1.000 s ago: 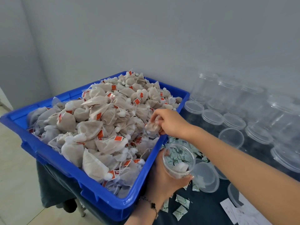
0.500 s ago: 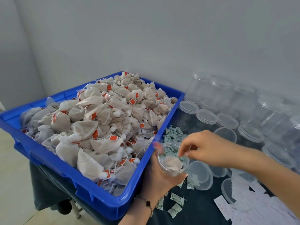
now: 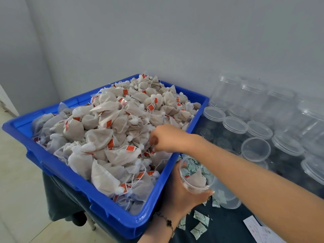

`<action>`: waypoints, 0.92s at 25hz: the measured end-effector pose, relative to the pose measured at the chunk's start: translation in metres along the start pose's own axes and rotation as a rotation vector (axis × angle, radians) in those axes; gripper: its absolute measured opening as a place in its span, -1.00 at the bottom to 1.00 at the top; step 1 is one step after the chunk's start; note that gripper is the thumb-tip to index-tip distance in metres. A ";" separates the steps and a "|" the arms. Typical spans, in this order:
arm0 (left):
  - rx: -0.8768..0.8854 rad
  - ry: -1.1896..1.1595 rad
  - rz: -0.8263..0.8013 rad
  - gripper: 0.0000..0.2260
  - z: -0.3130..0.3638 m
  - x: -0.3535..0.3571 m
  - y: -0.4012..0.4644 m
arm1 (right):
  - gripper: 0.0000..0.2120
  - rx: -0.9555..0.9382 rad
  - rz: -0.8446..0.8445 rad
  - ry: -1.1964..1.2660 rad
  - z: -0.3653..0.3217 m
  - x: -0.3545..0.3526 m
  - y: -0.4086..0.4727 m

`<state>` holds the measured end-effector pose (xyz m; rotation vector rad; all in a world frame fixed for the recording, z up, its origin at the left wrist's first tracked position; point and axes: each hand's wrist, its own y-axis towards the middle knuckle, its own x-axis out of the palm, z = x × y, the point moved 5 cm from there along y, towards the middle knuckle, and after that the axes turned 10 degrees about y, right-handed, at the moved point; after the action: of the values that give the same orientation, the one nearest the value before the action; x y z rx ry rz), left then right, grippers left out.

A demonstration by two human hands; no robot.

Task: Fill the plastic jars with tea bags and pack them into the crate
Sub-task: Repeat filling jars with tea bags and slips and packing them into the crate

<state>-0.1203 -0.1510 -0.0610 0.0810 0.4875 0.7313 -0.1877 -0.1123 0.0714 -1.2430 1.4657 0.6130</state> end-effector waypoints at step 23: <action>0.049 0.076 0.099 -0.23 0.006 -0.011 -0.005 | -0.86 0.080 0.368 0.268 0.044 -0.031 -0.082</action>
<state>-0.1214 -0.1609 -0.0522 0.1244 0.5777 0.8213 -0.0992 -0.0888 0.1059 -1.0273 1.9492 0.6395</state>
